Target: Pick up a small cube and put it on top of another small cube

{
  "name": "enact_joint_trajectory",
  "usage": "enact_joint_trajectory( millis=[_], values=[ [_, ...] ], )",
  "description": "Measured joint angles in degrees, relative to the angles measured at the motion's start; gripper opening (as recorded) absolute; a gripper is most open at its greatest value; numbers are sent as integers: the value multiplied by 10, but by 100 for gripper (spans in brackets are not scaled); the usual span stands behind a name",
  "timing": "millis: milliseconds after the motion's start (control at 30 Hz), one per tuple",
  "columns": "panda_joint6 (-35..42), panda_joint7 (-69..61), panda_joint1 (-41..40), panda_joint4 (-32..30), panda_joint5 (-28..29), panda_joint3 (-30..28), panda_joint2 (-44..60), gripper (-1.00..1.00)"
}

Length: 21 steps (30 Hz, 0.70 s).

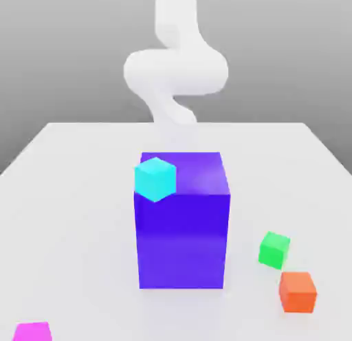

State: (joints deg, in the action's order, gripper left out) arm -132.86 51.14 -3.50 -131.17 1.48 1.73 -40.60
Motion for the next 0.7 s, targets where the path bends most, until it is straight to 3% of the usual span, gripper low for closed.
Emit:
enact_joint_trajectory(
  millis=[267,500,700],
  values=[
    [-34,179,-96,20,58,41,171,0],
    [-63,329,-145,38,103,41,317,0],
    [-92,436,-182,51,110,25,438,0]
  ],
)
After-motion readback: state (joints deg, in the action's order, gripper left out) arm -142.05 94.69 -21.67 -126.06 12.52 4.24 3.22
